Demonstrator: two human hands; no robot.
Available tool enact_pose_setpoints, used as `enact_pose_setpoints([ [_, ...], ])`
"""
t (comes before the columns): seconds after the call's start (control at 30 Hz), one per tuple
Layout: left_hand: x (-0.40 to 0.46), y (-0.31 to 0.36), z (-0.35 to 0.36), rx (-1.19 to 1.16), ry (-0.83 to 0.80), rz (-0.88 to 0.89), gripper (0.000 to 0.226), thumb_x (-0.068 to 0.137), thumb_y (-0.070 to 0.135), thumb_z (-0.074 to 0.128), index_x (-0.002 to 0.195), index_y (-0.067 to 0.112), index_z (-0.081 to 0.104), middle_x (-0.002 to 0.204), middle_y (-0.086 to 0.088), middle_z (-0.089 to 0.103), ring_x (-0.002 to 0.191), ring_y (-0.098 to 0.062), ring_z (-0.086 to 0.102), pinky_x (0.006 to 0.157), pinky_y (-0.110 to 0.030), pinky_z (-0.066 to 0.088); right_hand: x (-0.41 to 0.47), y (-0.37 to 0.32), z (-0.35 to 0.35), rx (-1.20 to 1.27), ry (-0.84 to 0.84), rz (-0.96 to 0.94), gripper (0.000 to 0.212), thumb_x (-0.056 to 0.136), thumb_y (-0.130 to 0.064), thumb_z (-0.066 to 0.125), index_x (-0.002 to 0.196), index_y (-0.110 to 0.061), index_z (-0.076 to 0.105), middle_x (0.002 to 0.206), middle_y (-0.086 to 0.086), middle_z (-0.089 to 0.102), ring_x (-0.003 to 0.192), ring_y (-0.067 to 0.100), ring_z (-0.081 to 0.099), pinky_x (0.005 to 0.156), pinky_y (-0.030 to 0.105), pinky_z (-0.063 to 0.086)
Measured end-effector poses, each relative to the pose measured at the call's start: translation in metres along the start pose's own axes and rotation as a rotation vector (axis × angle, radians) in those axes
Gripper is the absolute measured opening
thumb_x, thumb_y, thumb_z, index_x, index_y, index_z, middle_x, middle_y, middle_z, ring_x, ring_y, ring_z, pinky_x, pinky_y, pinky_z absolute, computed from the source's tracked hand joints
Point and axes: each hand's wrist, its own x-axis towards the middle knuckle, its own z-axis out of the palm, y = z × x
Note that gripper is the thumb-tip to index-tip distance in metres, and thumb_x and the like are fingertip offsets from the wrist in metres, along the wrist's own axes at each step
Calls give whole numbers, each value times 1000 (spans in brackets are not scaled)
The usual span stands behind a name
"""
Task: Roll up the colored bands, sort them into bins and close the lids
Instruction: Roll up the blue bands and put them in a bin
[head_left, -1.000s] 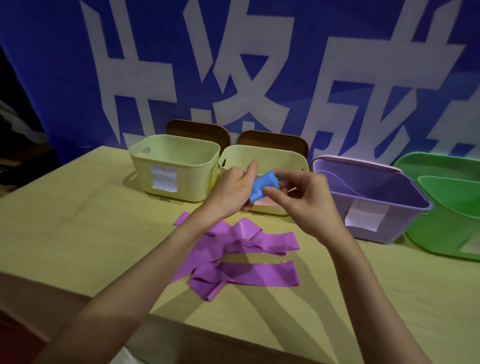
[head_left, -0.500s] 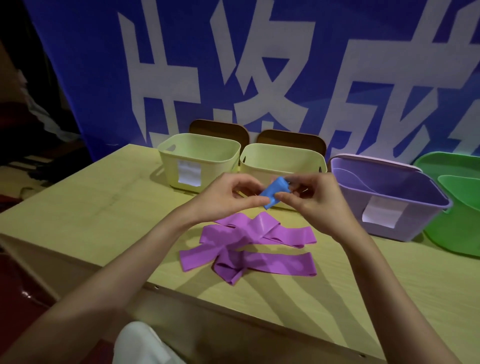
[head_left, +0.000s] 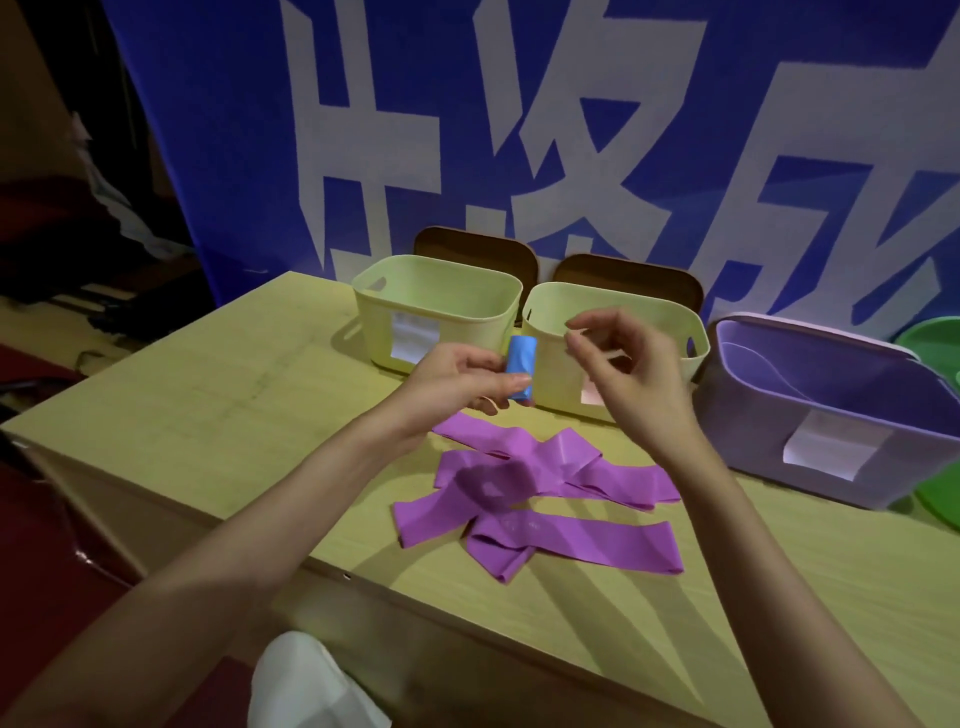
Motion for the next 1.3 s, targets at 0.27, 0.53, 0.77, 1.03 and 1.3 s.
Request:
enact_pose_setpoints([
  [0.27, 15, -12, -24, -457, -166, -367, 25, 73, 23, 68, 93, 9, 68, 81, -6, 70, 73, -15, 66, 75, -27, 49, 14, 18, 32, -32, -344, -205, 45, 74, -13, 82, 113, -12, 62, 119, -3, 60, 117, 12, 56, 96, 30, 48],
  [0.53, 29, -21, -46, -537, -179, -456, 27, 74, 22, 69, 97, 9, 68, 86, -1, 66, 80, -12, 59, 73, -26, 45, 37, 27, 48, 10, -398, -174, 40, 70, -10, 84, 108, -9, 70, 109, 4, 68, 109, 18, 61, 88, 34, 54],
  [0.77, 50, -26, -67, -429, -169, -375, 29, 75, 31, 70, 98, 13, 69, 83, 1, 64, 78, -13, 59, 74, -28, 41, 70, 33, 65, -8, -368, -184, 33, 67, -17, 86, 98, -17, 72, 100, 3, 71, 95, 17, 67, 82, 28, 55],
  [1.03, 105, -18, -107, 42, 285, -3, 25, 89, 35, 65, 84, 12, 73, 79, 3, 72, 63, -7, 60, 60, -22, 47, 147, 33, 65, -200, -350, -166, 33, 68, -25, 84, 98, -18, 72, 99, -3, 70, 89, 9, 67, 80, 26, 57],
  [1.3, 153, -65, -153, 620, 630, 291, 6, 86, 13, 64, 84, 17, 67, 83, 7, 66, 79, -8, 58, 74, -25, 47, 225, 75, 116, -333, -459, 16, 36, 65, -25, 87, 95, -10, 76, 88, 0, 73, 82, 12, 70, 80, 35, 58],
])
